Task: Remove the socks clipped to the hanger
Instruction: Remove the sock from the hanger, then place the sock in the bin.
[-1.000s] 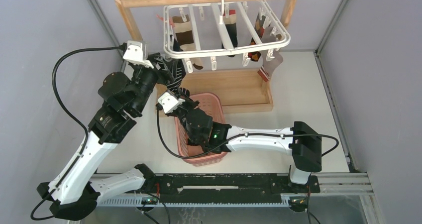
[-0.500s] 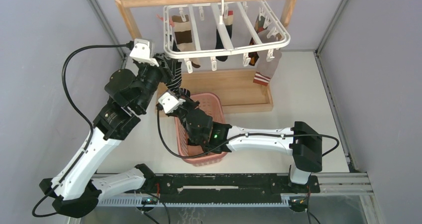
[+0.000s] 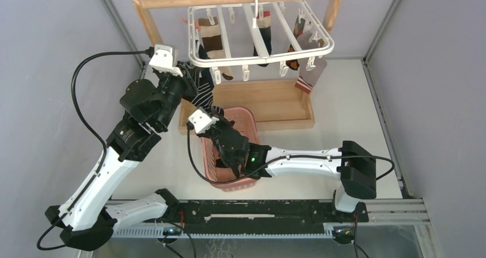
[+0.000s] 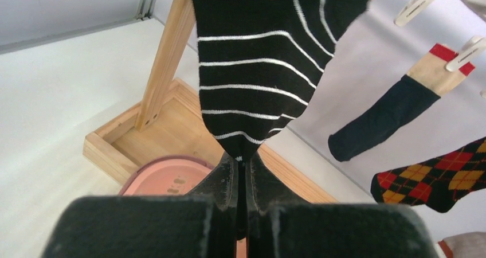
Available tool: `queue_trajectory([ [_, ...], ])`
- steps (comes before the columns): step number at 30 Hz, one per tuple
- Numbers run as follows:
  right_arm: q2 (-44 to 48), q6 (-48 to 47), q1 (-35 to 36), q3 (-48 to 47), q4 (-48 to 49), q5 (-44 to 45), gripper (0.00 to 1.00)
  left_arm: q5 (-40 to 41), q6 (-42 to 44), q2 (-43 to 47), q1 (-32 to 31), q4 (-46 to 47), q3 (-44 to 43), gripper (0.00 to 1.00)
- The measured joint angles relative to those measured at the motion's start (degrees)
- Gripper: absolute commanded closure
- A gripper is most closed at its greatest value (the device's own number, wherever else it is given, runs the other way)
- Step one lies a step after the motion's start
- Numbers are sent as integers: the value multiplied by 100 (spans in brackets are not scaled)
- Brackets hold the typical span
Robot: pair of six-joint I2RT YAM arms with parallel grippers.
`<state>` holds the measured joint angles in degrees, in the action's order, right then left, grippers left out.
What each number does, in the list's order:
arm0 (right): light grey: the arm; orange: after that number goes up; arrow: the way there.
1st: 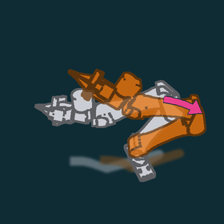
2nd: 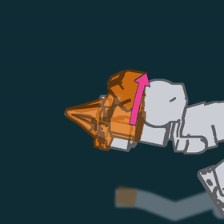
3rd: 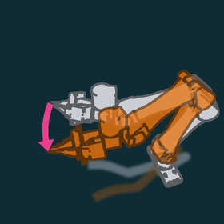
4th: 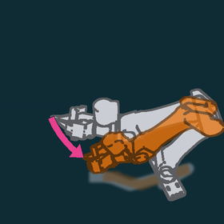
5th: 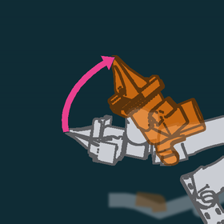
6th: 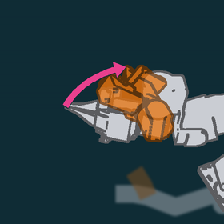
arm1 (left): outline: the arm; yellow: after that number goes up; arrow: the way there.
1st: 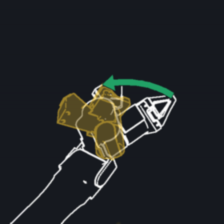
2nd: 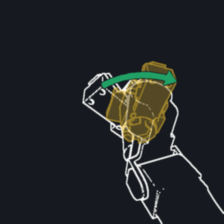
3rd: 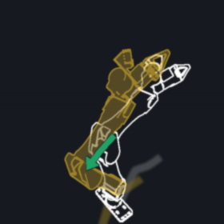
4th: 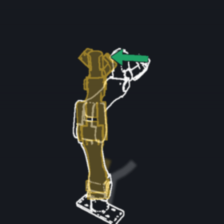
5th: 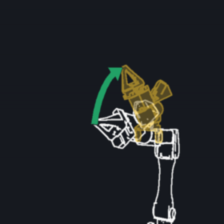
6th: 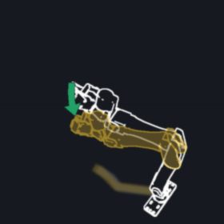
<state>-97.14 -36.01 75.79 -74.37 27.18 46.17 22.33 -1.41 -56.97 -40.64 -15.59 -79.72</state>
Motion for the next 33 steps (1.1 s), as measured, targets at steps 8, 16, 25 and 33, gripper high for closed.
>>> queue_trajectory([
  [8, 507, 468, 0, 723, -146, 125, 100, -2, -2, 7, 0, -4, 0, 73],
  [16, 1193, 1558, -2, 1373, -763, 116, 100, -20, -11, 72, 2, -15, 0, 69],
  [25, 1495, 2776, -2, 1827, -1784, -221, 100, -114, -31, 225, 0, -103, 0, 68],
  [33, 1495, 3392, -9, 1932, -2365, -586, 51, -229, -149, 337, 0, -170, 0, 47],
])
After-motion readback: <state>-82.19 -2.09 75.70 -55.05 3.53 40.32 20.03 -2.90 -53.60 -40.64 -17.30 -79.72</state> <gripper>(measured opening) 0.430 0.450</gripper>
